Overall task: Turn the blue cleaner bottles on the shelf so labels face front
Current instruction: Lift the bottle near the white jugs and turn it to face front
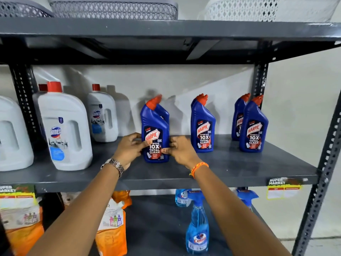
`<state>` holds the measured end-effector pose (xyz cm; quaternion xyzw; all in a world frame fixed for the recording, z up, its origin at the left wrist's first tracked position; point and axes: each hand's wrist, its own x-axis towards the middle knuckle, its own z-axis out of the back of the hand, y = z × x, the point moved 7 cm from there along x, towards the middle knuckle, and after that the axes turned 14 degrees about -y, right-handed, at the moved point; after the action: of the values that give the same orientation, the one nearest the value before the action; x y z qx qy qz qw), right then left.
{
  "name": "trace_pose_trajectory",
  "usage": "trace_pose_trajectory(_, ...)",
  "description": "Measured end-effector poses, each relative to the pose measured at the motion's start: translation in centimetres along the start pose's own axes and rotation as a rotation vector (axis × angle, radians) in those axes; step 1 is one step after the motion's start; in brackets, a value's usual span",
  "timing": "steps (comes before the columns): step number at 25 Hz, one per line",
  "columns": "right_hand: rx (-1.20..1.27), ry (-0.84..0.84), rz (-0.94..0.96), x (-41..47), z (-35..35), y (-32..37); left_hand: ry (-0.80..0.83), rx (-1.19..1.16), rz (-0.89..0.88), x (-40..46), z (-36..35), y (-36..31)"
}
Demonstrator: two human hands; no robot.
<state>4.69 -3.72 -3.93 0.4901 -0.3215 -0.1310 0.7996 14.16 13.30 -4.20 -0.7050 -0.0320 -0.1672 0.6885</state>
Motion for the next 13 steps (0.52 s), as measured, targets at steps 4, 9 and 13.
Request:
trace_pose_trajectory(4,0.038,-0.013,0.015,-2.3,0.5,0.2,-0.004,0.017,-0.042,-2.2,0.9,-0.3)
trace_pose_trajectory(9,0.072,-0.023,-0.023,-3.6,0.7,0.7,-0.03,0.023,-0.076,-3.4,1.4,-0.7)
trace_pose_trajectory(13,0.102,-0.026,-0.026,-3.8,0.8,0.7,-0.032,0.026,-0.11,-3.9,1.6,-0.9)
